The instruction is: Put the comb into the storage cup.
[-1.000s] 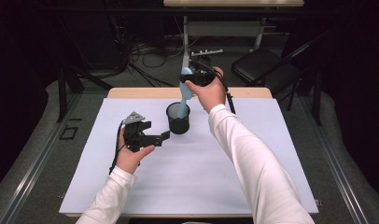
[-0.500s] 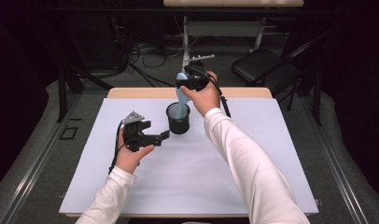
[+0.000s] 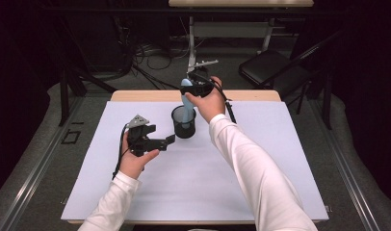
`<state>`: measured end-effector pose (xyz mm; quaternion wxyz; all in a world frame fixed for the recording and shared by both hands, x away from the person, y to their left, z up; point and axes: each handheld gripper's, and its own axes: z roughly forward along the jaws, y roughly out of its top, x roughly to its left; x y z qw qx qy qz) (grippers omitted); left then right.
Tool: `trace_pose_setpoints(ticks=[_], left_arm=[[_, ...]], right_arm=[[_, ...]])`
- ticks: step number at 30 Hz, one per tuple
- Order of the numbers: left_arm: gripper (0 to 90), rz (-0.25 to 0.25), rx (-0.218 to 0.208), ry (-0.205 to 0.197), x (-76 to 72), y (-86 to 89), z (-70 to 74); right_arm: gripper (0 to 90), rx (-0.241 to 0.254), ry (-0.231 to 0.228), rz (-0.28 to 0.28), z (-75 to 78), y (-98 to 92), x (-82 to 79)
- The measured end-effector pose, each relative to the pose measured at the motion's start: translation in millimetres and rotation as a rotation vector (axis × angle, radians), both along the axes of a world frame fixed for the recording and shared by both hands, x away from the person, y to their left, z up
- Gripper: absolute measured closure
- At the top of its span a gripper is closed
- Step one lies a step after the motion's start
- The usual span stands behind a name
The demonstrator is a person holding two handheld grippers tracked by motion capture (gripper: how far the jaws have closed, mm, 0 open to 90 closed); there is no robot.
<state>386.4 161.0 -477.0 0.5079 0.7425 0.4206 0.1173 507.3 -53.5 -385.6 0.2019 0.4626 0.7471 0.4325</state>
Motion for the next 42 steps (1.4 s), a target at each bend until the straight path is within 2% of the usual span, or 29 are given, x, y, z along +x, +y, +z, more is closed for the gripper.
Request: trace_pose_setpoints(ticks=[31,42], left_arm=[[3.8,0.003,0.001,0.003,1.0,0.4,-1.6],[3.8,0.003,0.005,0.006,1.4,0.3,-2.5]], right_arm=[[49.3,-0.055,-0.004,0.027,-15.4,10.8,3.9],[48.8,-0.055,-0.017,0.036,-18.6,12.2,3.6]])
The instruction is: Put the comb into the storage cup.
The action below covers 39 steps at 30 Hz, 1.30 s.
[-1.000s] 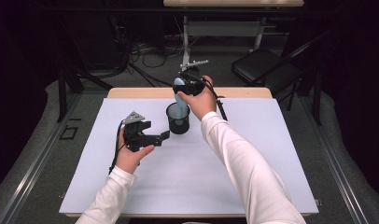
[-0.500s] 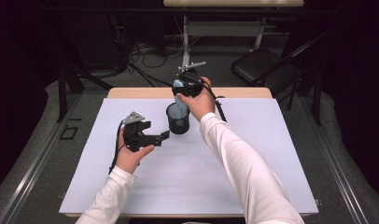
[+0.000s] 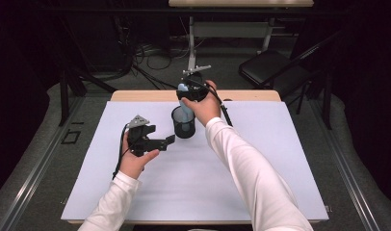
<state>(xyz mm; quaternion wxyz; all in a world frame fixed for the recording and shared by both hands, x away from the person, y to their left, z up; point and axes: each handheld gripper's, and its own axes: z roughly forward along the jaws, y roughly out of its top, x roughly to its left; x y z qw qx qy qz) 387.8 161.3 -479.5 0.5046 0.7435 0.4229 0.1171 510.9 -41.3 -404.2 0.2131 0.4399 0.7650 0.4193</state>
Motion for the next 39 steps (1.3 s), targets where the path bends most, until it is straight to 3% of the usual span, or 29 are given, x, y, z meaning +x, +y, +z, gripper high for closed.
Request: trace_pose_setpoints(ticks=[39], left_arm=[[3.8,0.009,-0.001,0.003,0.3,0.7,-0.5]], right_arm=[[46.5,-0.004,-0.002,0.022,-0.5,1.5,-0.2]])
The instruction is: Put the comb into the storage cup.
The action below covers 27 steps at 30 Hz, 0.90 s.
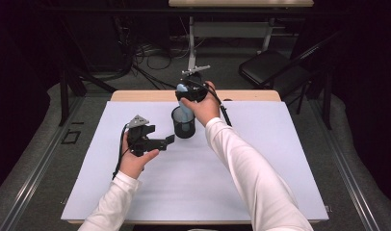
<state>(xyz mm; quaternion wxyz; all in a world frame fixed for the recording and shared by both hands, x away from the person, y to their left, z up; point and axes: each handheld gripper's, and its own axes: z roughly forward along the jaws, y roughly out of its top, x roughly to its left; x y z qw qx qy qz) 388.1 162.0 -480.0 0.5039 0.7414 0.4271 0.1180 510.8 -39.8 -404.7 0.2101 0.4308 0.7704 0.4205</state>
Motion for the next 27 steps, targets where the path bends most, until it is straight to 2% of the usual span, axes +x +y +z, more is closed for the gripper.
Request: trace_pose_setpoints(ticks=[6,15,27], left_arm=[[3.8,0.000,0.000,0.000,0.4,0.5,-0.2],[3.8,0.000,0.000,-0.001,0.4,0.6,-0.2],[3.8,0.001,0.000,-0.001,0.4,0.4,-0.3]], right_arm=[[45.6,0.013,-0.003,0.000,0.1,0.5,-0.5],[38.9,0.018,-0.007,-0.009,0.5,-0.2,-0.6],[20.8,0.035,-0.026,-0.020,1.2,-1.5,0.0]])
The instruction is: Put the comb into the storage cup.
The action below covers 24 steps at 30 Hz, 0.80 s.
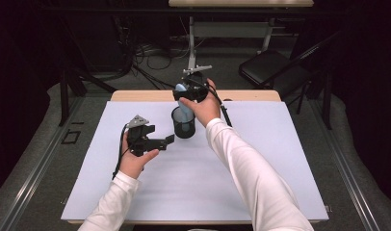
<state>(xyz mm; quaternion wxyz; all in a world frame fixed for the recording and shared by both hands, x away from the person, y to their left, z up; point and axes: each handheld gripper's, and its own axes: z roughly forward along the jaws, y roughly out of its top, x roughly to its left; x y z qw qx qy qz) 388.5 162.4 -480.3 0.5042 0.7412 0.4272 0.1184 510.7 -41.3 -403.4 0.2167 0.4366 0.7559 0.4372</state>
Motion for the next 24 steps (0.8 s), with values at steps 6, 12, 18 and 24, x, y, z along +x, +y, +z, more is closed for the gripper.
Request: trace_pose_setpoints(ticks=[6,12,18,24], left_arm=[[3.8,0.000,0.000,0.002,0.1,-0.3,-0.2],[3.8,-0.001,0.000,0.001,0.1,-0.2,-0.1],[3.8,0.000,-0.001,0.003,0.1,-0.4,-0.2],[3.8,-0.002,0.005,0.001,0.1,-1.2,-0.6]], right_arm=[[17.8,0.011,-0.007,-0.004,0.6,0.5,-0.4],[16.0,0.014,0.003,-0.013,1.2,-0.2,-0.9],[16.2,0.026,-0.001,-0.016,2.3,-1.7,-1.7],[16.1,0.038,-0.008,-0.018,3.7,-2.6,-2.8]])
